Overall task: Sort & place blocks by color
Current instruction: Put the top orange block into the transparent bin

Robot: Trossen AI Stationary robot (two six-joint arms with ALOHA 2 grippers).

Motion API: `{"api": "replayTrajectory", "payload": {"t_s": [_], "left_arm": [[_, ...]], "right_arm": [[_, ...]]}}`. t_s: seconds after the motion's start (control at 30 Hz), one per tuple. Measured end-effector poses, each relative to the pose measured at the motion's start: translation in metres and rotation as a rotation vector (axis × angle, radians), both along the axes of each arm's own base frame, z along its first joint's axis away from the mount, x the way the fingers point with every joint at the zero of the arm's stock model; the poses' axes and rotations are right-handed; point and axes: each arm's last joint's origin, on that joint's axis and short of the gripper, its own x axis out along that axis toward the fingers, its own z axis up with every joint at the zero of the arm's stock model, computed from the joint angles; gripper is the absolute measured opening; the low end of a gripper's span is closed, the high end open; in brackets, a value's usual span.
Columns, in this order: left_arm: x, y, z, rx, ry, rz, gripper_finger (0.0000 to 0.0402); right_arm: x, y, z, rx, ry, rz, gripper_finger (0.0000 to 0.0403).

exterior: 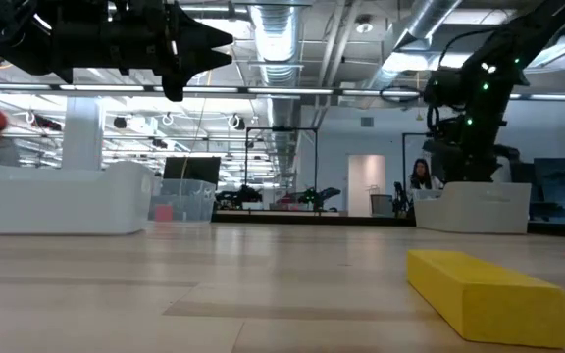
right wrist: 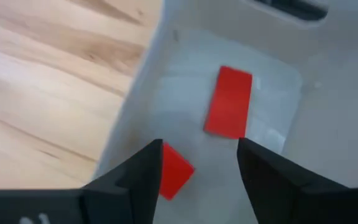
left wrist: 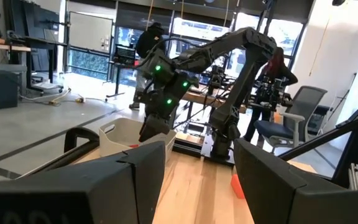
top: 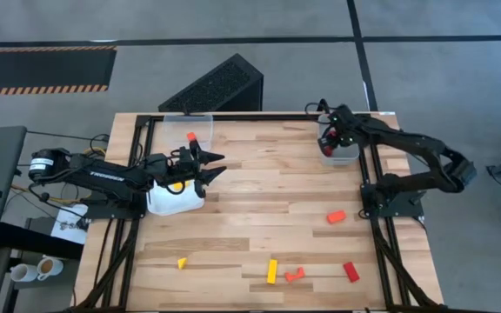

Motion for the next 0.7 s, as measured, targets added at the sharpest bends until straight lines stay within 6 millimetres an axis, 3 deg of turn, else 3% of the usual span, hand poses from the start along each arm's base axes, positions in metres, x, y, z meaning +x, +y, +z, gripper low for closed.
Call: {"api": "replayTrajectory", "payload": {"t_s": [0.17,0.37,0.53,0.7], "left_arm": [[0.000,0.000,0.000,0.003,0.001,0.000,0.0178],[0.000,0.000,0.000,0.004,0.001,0.000,0.0178],[0.000,0.000,0.000,0.003,0.001,0.002,0.0178],[0.000,0.000,0.000,-0.001,0.000,0.001,0.0178]], "right_arm": [[0.009,0.024,0.028,-0.136,-0.099,0.142,0.0232],[0.038,0.079,0.058,-0.292,-0.282,0.458,0.0223],[0.053,0.116,0.058,-0.379,-0.224,0.599,0.0220],[0.058,0.144,0.050,-0.363,-0.123,0.865,0.0219]]}}
